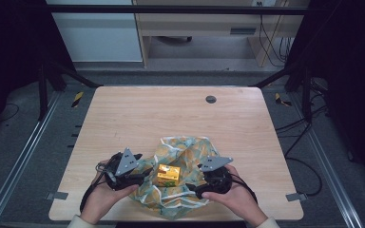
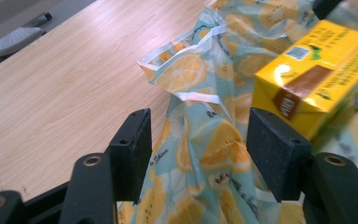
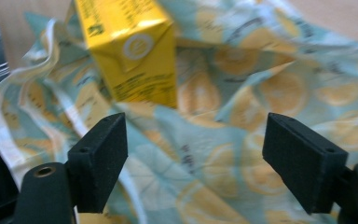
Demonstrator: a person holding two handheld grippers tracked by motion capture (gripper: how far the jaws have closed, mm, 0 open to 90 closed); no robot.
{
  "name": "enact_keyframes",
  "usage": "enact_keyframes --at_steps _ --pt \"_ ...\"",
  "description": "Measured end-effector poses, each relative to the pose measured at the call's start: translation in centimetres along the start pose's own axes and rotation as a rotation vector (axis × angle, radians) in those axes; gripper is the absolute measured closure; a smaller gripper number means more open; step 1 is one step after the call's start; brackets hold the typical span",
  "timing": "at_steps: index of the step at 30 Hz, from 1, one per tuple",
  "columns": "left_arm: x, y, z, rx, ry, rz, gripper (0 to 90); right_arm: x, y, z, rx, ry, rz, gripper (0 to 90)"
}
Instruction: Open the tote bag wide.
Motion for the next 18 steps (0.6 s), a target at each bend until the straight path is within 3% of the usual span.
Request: enact_keyframes --at_steps 1,4,7,10,18 --pt "0.3 0.0 -0.1 -0.005 0.013 -0.013 38.7 0.3 0.3 -0.2 0.001 0.01 0.019 19.2" --pt "1.0 0.2 -0.7 0.007 0.03 0.004 38.2 0.9 0.9 -0.8 -0.019 0.032 0.037 18.2" --pt "1.5 0.4 -1.4 -0.005 0.044 0.0 42.9 1.3 1.3 -1.3 -0.027 0.042 0.046 23.9" --pt "1.8 0.5 -2.0 -0.02 0.06 -0.014 52.6 1.6 1.7 -1.8 -0.042 0.047 0.049 36.9" --pt "2.1 0.6 -2.4 -0.002 0.081 0.019 80.6 1.9 2.0 -2.3 -0.099 0.056 0.058 76.2"
Point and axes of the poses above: each handheld gripper's, and its own axes: x roughly forward along the jaws, z roughly out of its top, y roughly to its left, the point moved 3 cm from there along x, roughly forward along the jaws, and after that the axes turned 15 degrees about -x, right-handed, at the moved point
